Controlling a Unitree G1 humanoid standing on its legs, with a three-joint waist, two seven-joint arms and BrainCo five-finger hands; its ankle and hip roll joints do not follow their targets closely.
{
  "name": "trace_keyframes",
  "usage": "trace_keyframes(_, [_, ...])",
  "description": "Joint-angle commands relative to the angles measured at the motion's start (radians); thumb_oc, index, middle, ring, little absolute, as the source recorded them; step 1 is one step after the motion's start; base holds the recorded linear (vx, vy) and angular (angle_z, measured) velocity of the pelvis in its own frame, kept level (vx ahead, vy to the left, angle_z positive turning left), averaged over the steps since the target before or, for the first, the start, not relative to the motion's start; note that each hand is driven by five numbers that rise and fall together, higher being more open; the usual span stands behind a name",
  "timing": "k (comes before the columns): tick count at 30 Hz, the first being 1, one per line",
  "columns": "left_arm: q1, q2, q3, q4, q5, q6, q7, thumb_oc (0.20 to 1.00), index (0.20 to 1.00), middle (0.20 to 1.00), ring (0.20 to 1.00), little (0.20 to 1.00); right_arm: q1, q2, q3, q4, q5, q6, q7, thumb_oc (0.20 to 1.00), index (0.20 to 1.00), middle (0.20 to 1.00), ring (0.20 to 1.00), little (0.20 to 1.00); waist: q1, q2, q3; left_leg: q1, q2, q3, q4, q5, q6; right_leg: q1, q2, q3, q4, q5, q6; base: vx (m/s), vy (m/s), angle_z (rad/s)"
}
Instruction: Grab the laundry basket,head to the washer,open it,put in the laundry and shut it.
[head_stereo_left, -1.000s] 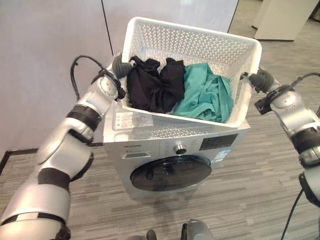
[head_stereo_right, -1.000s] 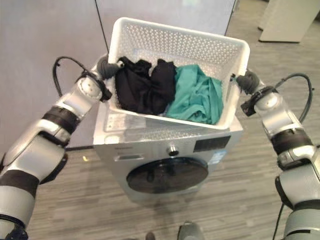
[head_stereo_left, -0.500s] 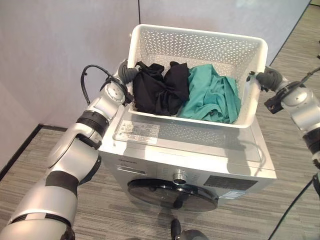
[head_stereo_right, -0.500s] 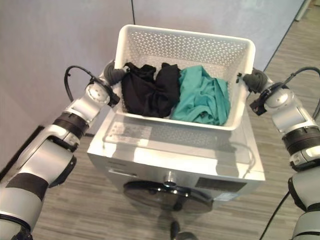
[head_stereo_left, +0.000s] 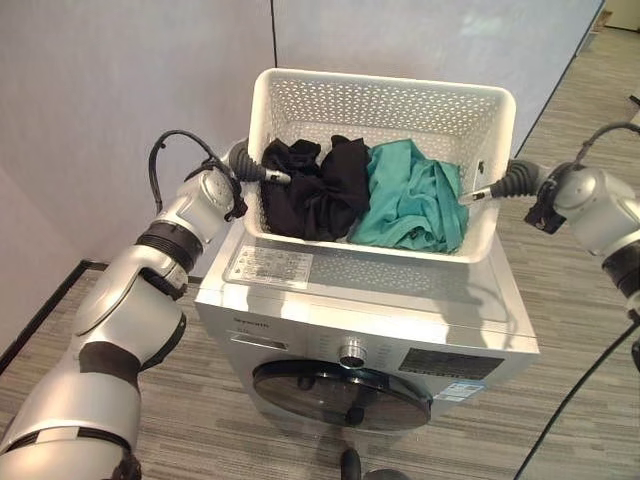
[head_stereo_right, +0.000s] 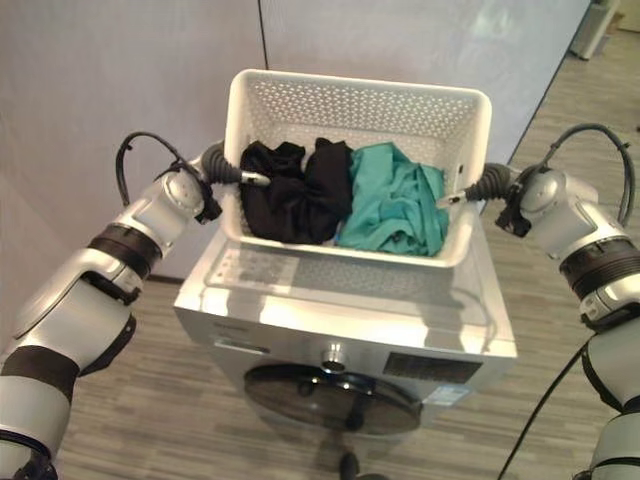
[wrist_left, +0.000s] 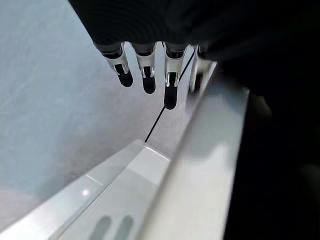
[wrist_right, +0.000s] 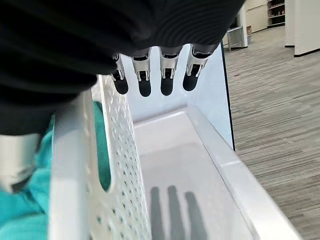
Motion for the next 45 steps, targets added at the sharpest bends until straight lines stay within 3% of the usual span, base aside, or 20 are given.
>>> trace_keyframes(1, [-0.042, 0.009, -0.014, -0.021, 0.033, -0.03, -0.002, 1.0, 1.0, 1.0, 1.0, 1.0, -0.001, -0.019, -0.029, -0.006, -0.02, -0.033, 0.003, 1.0, 1.0, 1.0, 1.0, 1.0, 0.019, 0.011, -0.022, -0.026, 0.065, 0.036, -0.03, 0.08, -0.011, 0.054, -0.052, 0.014, 0.09, -0.173, 0.099, 0.01, 0.003, -0.06])
trace_keyframes(10, [-0.038, 0.008, -0.006, -0.004, 0.035, -0.032, 0.008, 1.0, 1.0, 1.0, 1.0, 1.0, 0.004, 0.001, -0.052, 0.013, -0.006, -0.038, -0.017, 1.0, 1.0, 1.0, 1.0, 1.0, 0.02, 0.015, -0.023, -0.019, 0.065, 0.042, -0.039, 0.08, -0.012, 0.057, -0.053, 0.016, 0.082, -0.172, 0.1, 0.01, 0.004, -0.05])
trace_keyframes(11, [-0.184, -0.063, -0.035, 0.166, -0.026, -0.076, 0.111, 1.0, 1.0, 1.0, 1.0, 1.0, -0.164, 0.104, -0.003, 0.272, 0.099, -0.048, -0.083, 1.0, 1.0, 1.0, 1.0, 1.0, 0.025, 0.02, -0.038, -0.008, 0.064, 0.051, -0.061, 0.085, -0.016, 0.067, -0.055, 0.017, 0.059, -0.164, 0.101, 0.09, 0.023, -0.02])
trace_keyframes(13, [-0.305, -0.089, -0.092, 0.289, -0.051, -0.088, 0.132, 1.0, 1.0, 1.0, 1.0, 1.0, -0.335, 0.149, 0.089, 0.409, 0.157, -0.047, -0.094, 1.0, 1.0, 1.0, 1.0, 1.0, 0.024, 0.02, -0.049, -0.005, 0.06, 0.056, -0.069, 0.088, -0.02, 0.073, -0.056, 0.017, 0.047, -0.155, 0.105, 0.08, 0.015, -0.16])
trace_keyframes(18, [-0.392, -0.084, -0.132, 0.352, -0.057, -0.097, 0.156, 1.0, 1.0, 1.0, 1.0, 1.0, -0.457, 0.177, 0.144, 0.495, 0.211, -0.065, -0.115, 1.0, 1.0, 1.0, 1.0, 1.0, 0.025, 0.025, -0.065, 0.003, 0.057, 0.064, -0.078, 0.094, -0.022, 0.072, -0.057, 0.025, 0.041, -0.147, 0.11, 0.04, 0.008, -0.02])
trace_keyframes(27, [-0.498, -0.016, -0.184, 0.337, -0.109, -0.128, 0.172, 1.0, 1.0, 1.0, 1.0, 1.0, -0.612, 0.147, 0.181, 0.57, 0.331, -0.106, -0.172, 1.0, 1.0, 1.0, 1.0, 1.0, 0.041, 0.029, -0.091, 0.02, 0.059, 0.075, -0.085, 0.094, -0.025, 0.078, -0.056, 0.024, 0.047, -0.149, 0.117, 0.03, 0.001, -0.04])
trace_keyframes(33, [-0.4, 0.072, -0.093, 0.083, -0.111, -0.15, 0.218, 1.0, 1.0, 1.0, 1.0, 1.0, -0.513, 0.006, 0.059, 0.398, 0.462, -0.15, -0.223, 1.0, 1.0, 1.0, 1.0, 1.0, 0.051, 0.019, -0.086, 0.012, 0.058, 0.067, -0.08, 0.093, -0.023, 0.077, -0.059, 0.013, 0.045, -0.15, 0.114, -0.01, -0.011, 0.03])
trace_keyframes(34, [-0.227, 0.191, 0.051, -0.201, -0.073, -0.163, 0.24, 1.0, 1.0, 1.0, 1.0, 1.0, -0.315, -0.118, -0.112, 0.189, 0.462, -0.167, -0.255, 1.0, 1.0, 1.0, 1.0, 1.0, 0.053, 0.017, -0.079, 0.007, 0.058, 0.062, -0.077, 0.087, -0.02, 0.079, -0.058, 0.008, 0.038, -0.152, 0.111, -0.02, -0.04, 0.1])
trace_keyframes(35, [0.027, 0.295, 0.251, -0.459, -0.017, -0.178, 0.233, 1.0, 1.0, 1.0, 1.0, 1.0, -0.024, -0.219, -0.378, -0.025, 0.449, -0.199, -0.274, 1.0, 1.0, 1.0, 1.0, 1.0, 0.05, 0.023, -0.07, -0.002, 0.055, 0.058, -0.078, 0.082, -0.017, 0.075, -0.06, 0.004, 0.028, -0.151, 0.108, 0.0, -0.042, 0.14])
trace_keyframes(36, [0.031, 0.294, 0.244, -0.468, -0.015, -0.174, 0.231, 1.0, 1.0, 1.0, 1.0, 1.0, 0.024, -0.219, -0.42, -0.043, 0.443, -0.195, -0.276, 1.0, 1.0, 1.0, 1.0, 1.0, 0.054, 0.015, -0.074, 0.004, 0.057, 0.057, -0.08, 0.076, -0.018, 0.082, -0.057, 0.003, 0.026, -0.156, 0.108, 0.01, -0.032, 0.1])
trace_keyframes(39, [0.485, 0.346, 0.587, -0.768, 0.073, -0.219, 0.204, 1.0, 1.0, 1.0, 1.0, 1.0, 0.637, -0.191, -0.981, -0.301, 0.421, -0.247, -0.282, 1.0, 1.0, 1.0, 1.0, 1.0, 0.041, 0.015, -0.068, -0.004, 0.052, 0.053, -0.086, 0.065, -0.014, 0.083, -0.057, 0.003, 0.004, -0.155, 0.104, 0.02, -0.033, 0.05])
trace_keyframes(41, [0.838, 0.316, 0.837, -0.938, 0.091, -0.241, 0.161, 1.0, 1.0, 1.0, 1.0, 1.0, 1.012, -0.083, -1.293, -0.404, 0.379, -0.263, -0.281, 1.0, 1.0, 1.0, 1.0, 1.0, 0.052, 0.008, -0.064, 0.001, 0.054, 0.053, -0.096, 0.055, -0.014, 0.091, -0.055, 0.004, -0.012, -0.157, 0.099, 0.07, -0.05, 0.02])
trace_keyframes(42, [0.851, 0.312, 0.843, -0.951, 0.092, -0.238, 0.157, 1.0, 1.0, 1.0, 1.0, 1.0, 1.029, -0.08, -1.304, -0.415, 0.379, -0.26, -0.28, 1.0, 1.0, 1.0, 1.0, 1.0, 0.054, 0.01, -0.068, 0.006, 0.055, 0.053, -0.098, 0.05, -0.014, 0.095, -0.053, 0.004, -0.014, -0.161, 0.1, 0.07, -0.047, -0.14])
trace_keyframes(44, [1.05, 0.265, 0.986, -1.007, 0.116, -0.243, 0.154, 1.0, 1.0, 1.0, 1.0, 1.0, 1.18, 0.007, -1.415, -0.457, 0.308, -0.257, -0.297, 1.0, 1.0, 1.0, 1.0, 1.0, 0.056, 0.009, -0.061, 0.007, 0.055, 0.056, -0.106, 0.05, -0.013, 0.094, -0.054, 0.01, -0.023, -0.156, 0.095, 0.02, -0.036, -0.11])
trace_keyframes(45, [1.062, 0.262, 0.992, -1.016, 0.117, -0.241, 0.151, 1.0, 1.0, 1.0, 1.0, 1.0, 1.188, 0.009, -1.418, -0.465, 0.307, -0.255, -0.297, 1.0, 1.0, 1.0, 1.0, 1.0, 0.056, 0.011, -0.066, 0.01, 0.057, 0.057, -0.108, 0.045, -0.013, 0.097, -0.052, 0.011, -0.025, -0.159, 0.096, 0.02, -0.053, 0.02])
